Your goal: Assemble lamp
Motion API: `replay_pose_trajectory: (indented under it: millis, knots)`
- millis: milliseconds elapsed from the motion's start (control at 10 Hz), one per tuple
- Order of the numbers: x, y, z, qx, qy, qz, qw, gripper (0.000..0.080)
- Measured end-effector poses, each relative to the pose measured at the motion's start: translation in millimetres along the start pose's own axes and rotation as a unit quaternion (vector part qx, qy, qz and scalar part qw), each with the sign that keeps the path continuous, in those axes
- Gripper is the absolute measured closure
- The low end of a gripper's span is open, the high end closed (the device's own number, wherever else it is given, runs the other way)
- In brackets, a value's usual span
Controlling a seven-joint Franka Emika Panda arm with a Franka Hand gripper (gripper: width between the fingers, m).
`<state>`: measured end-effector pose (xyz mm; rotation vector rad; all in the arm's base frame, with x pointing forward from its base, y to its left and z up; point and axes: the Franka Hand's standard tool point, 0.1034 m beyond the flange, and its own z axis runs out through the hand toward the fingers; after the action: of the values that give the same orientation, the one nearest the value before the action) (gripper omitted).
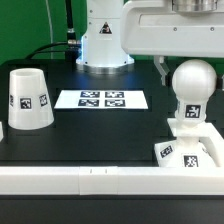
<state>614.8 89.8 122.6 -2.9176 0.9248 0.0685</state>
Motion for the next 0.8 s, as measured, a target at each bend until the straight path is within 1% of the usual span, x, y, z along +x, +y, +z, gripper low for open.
replay_pose_trajectory:
  millis: [100,300,500,600,700,800]
  knots:
    - [0.0,-0.1,0.2,0.002,-0.001,0.047,0.999,0.022]
    - [-0.1,-0.2,0.4,0.007,-0.006,0.158,0.987,0.022]
    - [-2.8,-2.8,0.8,0.011,-0.014,0.259,0.966,0.022]
    - [-2.8,-3.0,1.0,0.013,-0.016,0.284,0.959,0.022]
    - [-1.8,-2.8,1.2,0.018,-0.023,0.313,0.949,0.022]
    - [-1.9,-3.2,1.1,0.019,-0.025,0.332,0.943,0.022]
